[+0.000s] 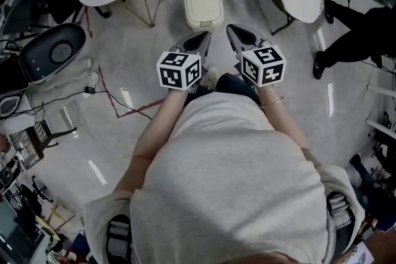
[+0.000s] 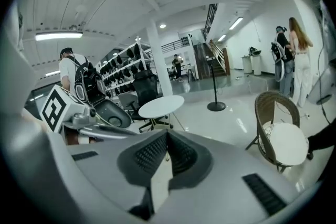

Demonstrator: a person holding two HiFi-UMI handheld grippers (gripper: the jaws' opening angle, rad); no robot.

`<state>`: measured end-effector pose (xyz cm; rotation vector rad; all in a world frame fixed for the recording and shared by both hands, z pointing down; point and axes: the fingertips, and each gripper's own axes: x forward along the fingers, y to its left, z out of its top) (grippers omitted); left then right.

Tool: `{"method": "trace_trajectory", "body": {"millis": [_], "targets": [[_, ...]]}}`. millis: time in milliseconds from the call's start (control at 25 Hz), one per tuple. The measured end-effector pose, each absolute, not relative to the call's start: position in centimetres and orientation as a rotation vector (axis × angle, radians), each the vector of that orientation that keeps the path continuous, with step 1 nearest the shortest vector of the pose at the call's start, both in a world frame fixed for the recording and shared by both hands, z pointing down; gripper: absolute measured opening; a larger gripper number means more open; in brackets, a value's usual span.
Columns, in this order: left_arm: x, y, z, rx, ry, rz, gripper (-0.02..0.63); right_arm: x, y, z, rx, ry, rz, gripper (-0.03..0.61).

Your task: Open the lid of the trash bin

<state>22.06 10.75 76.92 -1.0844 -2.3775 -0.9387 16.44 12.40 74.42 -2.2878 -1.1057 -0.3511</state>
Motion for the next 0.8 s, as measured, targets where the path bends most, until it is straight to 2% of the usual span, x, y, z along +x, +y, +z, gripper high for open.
{"method": "trace_trajectory", "body": {"millis": [520, 800], "targets": [[21.9, 14.3, 80.1, -1.115, -2.296, -0.969, 0.006, 15.4, 16.1, 78.1, -2.236, -1.076, -0.33, 0.006], [17.7, 9.4, 78.9, -1.026, -2.272, -1.022, 0.006, 11.1, 10.9, 76.3, -2.189, -1.119, -0.342, 0.006]]}}
